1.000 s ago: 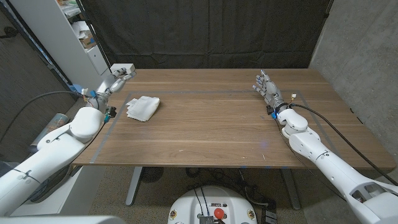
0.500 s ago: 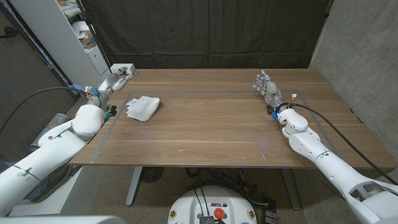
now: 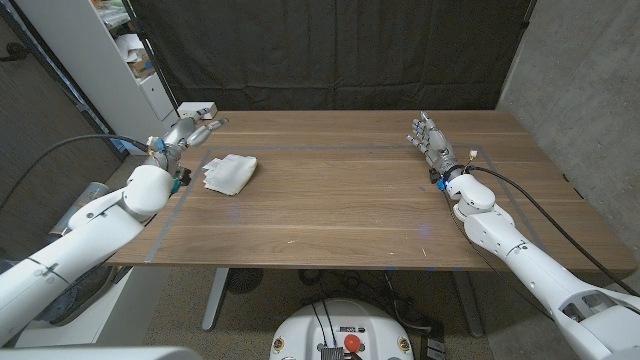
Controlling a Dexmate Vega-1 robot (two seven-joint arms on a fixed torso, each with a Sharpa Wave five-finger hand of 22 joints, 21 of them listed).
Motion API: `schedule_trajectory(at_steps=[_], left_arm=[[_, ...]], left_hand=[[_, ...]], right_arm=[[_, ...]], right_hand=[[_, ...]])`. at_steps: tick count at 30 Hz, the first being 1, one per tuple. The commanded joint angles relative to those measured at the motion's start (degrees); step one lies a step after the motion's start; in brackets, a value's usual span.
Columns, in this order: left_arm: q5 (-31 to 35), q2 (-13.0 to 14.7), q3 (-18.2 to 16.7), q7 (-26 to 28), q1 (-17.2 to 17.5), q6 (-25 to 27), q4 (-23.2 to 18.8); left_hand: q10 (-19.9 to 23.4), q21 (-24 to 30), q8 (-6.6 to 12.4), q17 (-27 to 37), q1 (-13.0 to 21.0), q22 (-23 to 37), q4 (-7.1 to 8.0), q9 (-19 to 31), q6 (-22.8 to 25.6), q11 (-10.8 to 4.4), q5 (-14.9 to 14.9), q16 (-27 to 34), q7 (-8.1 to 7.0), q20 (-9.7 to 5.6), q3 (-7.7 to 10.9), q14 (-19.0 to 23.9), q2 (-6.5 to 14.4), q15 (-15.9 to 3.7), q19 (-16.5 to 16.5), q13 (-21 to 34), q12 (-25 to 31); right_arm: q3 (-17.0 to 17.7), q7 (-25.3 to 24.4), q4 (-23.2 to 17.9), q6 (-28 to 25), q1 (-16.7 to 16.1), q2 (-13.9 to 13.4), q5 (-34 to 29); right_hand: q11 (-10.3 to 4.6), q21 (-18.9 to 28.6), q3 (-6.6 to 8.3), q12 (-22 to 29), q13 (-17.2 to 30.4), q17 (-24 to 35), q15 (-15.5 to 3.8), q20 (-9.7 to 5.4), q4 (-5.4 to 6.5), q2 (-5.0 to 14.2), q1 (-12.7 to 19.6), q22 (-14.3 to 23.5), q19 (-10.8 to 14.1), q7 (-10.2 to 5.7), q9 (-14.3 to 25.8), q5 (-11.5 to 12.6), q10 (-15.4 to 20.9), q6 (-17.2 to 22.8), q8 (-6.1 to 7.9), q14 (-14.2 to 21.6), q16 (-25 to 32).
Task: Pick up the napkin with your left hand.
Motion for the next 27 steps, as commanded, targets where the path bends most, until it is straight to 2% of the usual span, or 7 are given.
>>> schedule_trajectory(at_steps=[1,13,27], left_arm=[[1.0,2.1,1.1,-1.0,-0.3,1.5,-0.6],[2.1,3.7,2.3,-1.7,-0.8,3.4,-1.2],[4.9,5.1,4.1,-0.9,-1.7,7.5,-2.9]], left_hand=[[0.0,0.2,0.14,0.1,0.9,0.1,-0.23,0.2,-0.4,0.01,0.0,0.1,0.06,0.33,0.31,0.1,0.1,0.04,-0.1,0.2,0.0],[-1.0,0.2,-0.26,0.1,2.7,0.1,-0.72,0.2,-2.0,0.52,0.1,-0.1,-0.32,0.95,0.64,-0.4,-0.1,0.43,-0.1,0.3,-0.3],[-2.2,0.7,-0.39,0.1,6.7,0.1,-1.41,0.3,-4.5,1.14,0.6,-0.1,-1.49,2.82,1.27,-0.7,-1.2,1.2,2.0,0.4,-0.6]], right_arm=[[0.1,-0.2,-0.3,0.3,-0.2,-0.1,-0.2],[-0.1,-0.6,-0.5,0.5,-0.3,0.2,-0.5],[0.0,-0.8,-0.4,0.8,-0.2,0.4,-0.5]], right_hand=[[-0.11,0.0,-0.14,-0.1,0.2,0.3,0.1,-0.04,0.07,0.28,0.3,0.3,0.4,0.08,0.3,-0.2,0.4,0.5,0.01,0.3,-0.1],[-0.1,0.0,-0.21,-0.1,0.2,0.4,0.11,-0.05,0.05,0.33,0.4,0.3,0.4,-0.03,0.3,-0.2,0.4,0.6,0.01,0.3,-0.1],[-0.15,-0.1,-0.3,-0.2,0.2,0.4,0.18,0.0,0.03,0.36,0.4,0.3,0.3,-0.09,0.3,-0.2,0.3,0.6,-0.01,0.3,-0.2]])
